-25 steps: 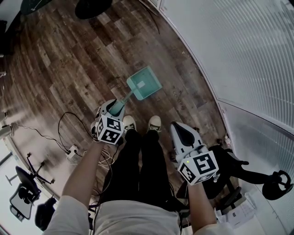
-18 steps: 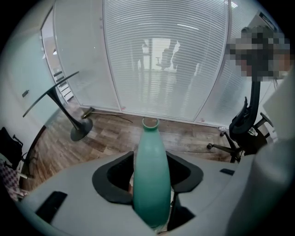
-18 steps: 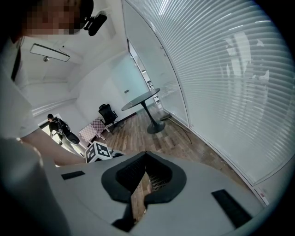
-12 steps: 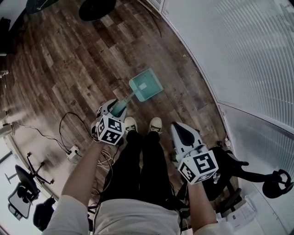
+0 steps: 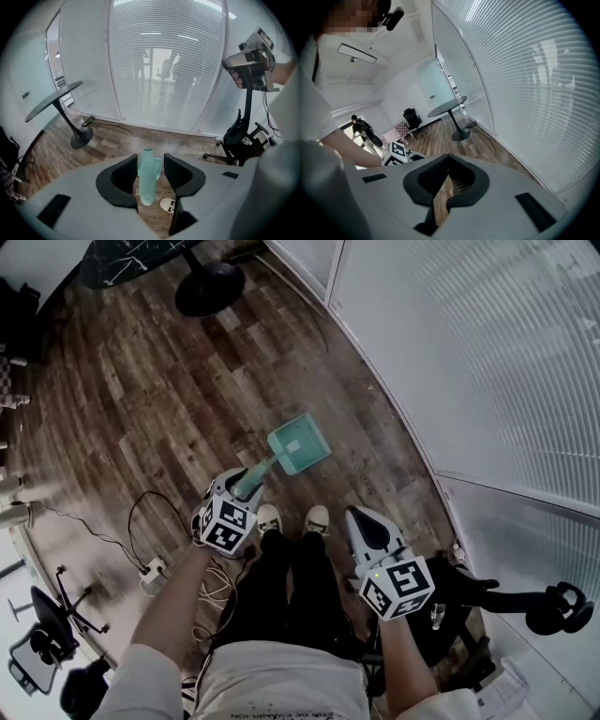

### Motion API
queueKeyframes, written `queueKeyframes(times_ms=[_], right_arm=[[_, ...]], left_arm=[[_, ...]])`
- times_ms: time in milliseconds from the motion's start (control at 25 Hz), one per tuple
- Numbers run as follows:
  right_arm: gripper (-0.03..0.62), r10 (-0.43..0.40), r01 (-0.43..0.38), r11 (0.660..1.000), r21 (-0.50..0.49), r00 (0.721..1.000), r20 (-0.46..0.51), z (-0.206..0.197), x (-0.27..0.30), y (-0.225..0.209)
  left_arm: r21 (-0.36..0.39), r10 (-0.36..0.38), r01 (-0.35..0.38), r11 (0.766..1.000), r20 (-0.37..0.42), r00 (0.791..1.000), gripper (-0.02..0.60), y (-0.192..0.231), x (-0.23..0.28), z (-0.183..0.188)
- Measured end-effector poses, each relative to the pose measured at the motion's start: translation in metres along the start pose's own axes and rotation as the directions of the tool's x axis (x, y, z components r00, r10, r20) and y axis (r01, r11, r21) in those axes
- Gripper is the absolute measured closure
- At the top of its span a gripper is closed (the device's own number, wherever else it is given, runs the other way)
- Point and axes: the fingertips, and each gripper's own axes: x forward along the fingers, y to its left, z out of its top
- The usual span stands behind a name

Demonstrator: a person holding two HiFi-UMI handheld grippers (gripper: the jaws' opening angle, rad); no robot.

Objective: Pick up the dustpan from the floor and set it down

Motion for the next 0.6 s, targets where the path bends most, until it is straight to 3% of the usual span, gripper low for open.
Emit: queueKeyframes(times_ms=[360, 600], right_arm=[[0.571, 0.006, -0.004, 0.999, -0.046, 0.999, 0.034, 0.038, -0.049, 0.027], [0.571, 0.016, -0.013, 0.995, -0.099, 0.999, 0.033, 0.059, -0.066, 0.042]], left_arm=[[-0.078, 0.026, -0.016, 0.997, 0.135, 0.991, 0.543, -0.017, -0.101, 0.046], [-0.129, 0.04, -0.013, 0.992, 0.203, 0.978, 0.558, -0.034, -0.16, 0.083]])
